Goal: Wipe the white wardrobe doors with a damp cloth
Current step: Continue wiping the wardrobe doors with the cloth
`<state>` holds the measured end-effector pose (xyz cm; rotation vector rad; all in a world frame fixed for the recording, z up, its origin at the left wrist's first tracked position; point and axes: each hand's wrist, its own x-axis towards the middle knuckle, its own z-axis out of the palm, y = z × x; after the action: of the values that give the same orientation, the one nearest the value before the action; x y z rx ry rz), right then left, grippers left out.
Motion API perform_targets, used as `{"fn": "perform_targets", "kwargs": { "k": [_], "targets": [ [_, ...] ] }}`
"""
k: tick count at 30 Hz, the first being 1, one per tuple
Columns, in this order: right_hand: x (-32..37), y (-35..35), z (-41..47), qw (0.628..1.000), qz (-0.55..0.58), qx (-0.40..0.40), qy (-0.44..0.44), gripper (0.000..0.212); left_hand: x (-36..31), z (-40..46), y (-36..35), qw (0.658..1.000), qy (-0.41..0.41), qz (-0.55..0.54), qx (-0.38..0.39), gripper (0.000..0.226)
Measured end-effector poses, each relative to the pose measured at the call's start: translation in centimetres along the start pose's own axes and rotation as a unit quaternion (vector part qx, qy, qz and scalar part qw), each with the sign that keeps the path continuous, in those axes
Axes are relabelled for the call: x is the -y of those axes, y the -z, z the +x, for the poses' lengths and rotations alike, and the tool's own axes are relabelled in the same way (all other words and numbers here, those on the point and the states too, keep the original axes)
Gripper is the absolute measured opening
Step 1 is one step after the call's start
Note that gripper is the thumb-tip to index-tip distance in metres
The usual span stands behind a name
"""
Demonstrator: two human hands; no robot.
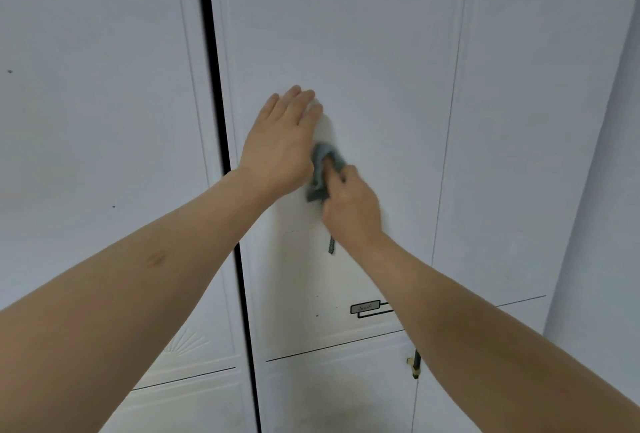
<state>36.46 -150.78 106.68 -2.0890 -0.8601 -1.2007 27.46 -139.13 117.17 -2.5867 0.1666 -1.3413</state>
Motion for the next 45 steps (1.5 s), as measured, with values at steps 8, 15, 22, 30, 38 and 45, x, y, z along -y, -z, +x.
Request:
{"fn": "perform_targets", "kwargs": {
  "k": [8,15,22,30,38,45],
  "targets": [
    [-7.4,4.9,1.5,0.993,-0.069,0.054,0.074,0.061,-1.7,1.7,-1.5,1.0,0.013,-0.013,-0.018,0.075],
    [-15.9,5.5,-0.5,0.987,-0.018,-0.067,-0.148,0.054,-0.8,0.9,-3.2,0.999,-0.017,0.008,-0.05,0.071],
    [-9.7,1.0,-3.6,0.97,0.03,-0.08,-0.229,0.057,1.8,-2.3,-2.2,0.994,-0.019,-0.039,-0.097,0.071],
    [3.4,-4.1,-4.2,0.987,0.066,-0.067,-0.134,0.058,9.1,-7.7,-0.6,0.998,-0.037,-0.014,-0.046,0.071],
    [10.0,-6.2,-5.4,0.999,0.032,-0.008,0.025,0.053,10.6,-9.8,0.2,0.998,-0.065,-0.011,-0.01,0.068],
    [3.9,-2.8,-4.7,0.974,-0.109,0.098,0.171,0.043,8.6,-9.3,0.1,0.997,-0.073,-0.009,0.01,0.074]
  ]
}}
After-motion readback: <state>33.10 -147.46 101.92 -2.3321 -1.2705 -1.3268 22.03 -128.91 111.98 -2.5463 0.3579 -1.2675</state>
